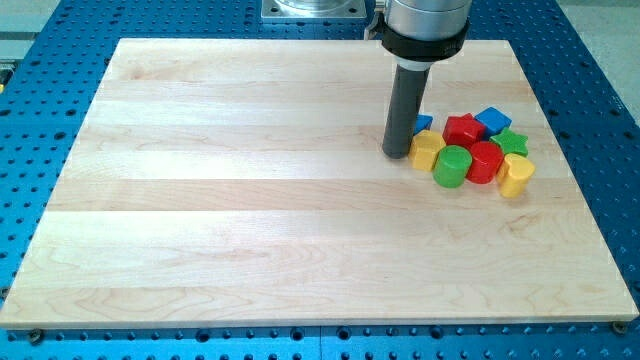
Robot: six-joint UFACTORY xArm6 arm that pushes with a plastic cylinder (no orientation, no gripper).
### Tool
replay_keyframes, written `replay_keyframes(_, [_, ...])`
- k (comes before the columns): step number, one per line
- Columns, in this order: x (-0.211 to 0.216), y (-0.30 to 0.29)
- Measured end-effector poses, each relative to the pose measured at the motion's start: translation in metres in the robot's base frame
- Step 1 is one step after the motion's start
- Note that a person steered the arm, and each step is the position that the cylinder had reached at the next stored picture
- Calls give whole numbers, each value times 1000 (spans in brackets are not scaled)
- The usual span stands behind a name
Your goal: Separate the green star and yellow heart from the group of the blocks
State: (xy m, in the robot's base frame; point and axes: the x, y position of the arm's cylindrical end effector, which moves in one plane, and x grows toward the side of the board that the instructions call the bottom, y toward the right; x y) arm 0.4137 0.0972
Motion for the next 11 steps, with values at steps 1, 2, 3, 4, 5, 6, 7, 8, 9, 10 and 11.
replay_keyframes(1, [1, 0])
replay_keyframes(2, [-29, -3])
replay_keyframes(3, [-103, 40])
replay_keyframes(4, [-147, 100])
replay_keyframes(5, [-130, 116])
replay_keyframes(6, [-71, 115])
replay_keyframes(7, [-37, 115])
replay_keyframes(8, [-37, 129])
replay_keyframes(9, [-36, 170])
replay_keyframes(10, [-24, 181])
replay_keyframes(11, [9, 151])
